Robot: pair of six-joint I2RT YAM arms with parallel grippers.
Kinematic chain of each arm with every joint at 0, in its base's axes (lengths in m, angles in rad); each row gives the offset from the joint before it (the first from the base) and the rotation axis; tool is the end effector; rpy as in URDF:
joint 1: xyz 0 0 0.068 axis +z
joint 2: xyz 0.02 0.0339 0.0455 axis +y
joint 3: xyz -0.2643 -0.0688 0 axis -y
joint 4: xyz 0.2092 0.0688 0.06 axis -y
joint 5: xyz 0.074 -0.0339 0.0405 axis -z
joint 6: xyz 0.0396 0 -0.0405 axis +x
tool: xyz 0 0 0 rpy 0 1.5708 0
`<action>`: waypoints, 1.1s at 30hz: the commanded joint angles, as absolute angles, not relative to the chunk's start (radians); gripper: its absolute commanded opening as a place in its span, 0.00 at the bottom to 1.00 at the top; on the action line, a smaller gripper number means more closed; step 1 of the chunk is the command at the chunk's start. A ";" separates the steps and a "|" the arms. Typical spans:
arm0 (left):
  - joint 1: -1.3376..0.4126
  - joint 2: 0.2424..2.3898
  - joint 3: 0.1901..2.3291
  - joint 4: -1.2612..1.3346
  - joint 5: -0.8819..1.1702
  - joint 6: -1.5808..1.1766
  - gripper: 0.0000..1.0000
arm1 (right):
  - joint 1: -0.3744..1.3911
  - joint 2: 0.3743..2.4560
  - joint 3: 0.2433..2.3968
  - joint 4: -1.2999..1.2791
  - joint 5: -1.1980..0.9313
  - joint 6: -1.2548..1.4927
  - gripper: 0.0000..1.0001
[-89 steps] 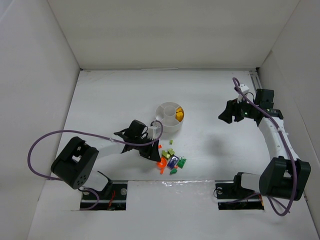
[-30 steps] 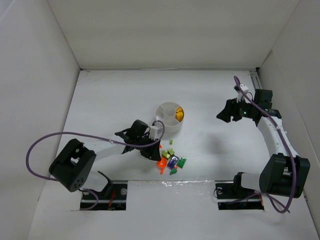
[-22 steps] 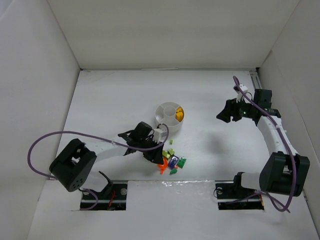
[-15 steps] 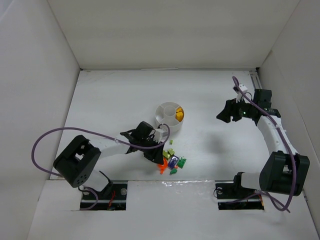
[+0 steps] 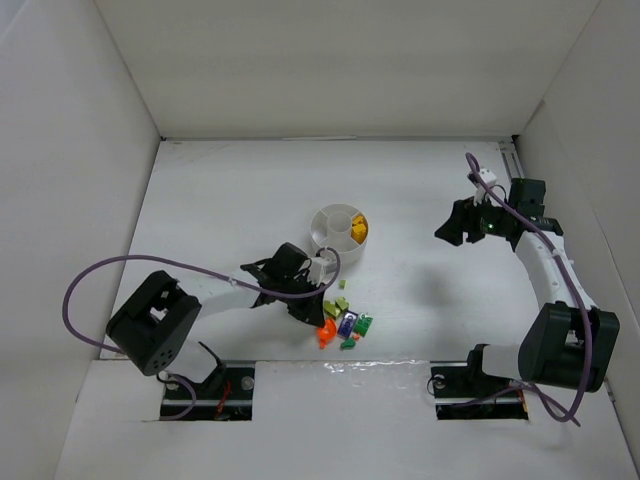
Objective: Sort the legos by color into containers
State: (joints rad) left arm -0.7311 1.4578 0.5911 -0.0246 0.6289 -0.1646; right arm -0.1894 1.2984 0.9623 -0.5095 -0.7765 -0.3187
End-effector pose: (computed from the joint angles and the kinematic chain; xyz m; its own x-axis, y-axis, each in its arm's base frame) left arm 0.1616 -0.1762 0.1730 -0.7048 0.4542 -0.5449 0.7092 0.4355 -0.5544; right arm 0.2350 -0.0168 0.2792 -0.5970 -0.1131 -0.7942 -0.5363 0.7926 0.2902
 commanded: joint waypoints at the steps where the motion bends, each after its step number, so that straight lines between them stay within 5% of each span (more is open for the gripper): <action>1: -0.735 1.382 0.620 -0.038 0.621 -0.158 0.00 | -0.195 1.295 1.003 -0.489 -0.816 -0.330 0.67; 11: -0.675 1.189 0.777 -0.087 0.450 -0.089 0.00 | -0.157 1.266 0.976 -0.427 -0.798 -0.232 0.66; 22: -0.548 1.249 0.965 0.020 -0.030 0.102 0.00 | -0.054 1.256 0.985 -0.318 -0.724 -0.092 0.66; 33: -0.768 1.206 0.838 0.218 -0.253 0.350 0.00 | -0.044 1.255 0.976 -0.270 -0.713 -0.049 0.66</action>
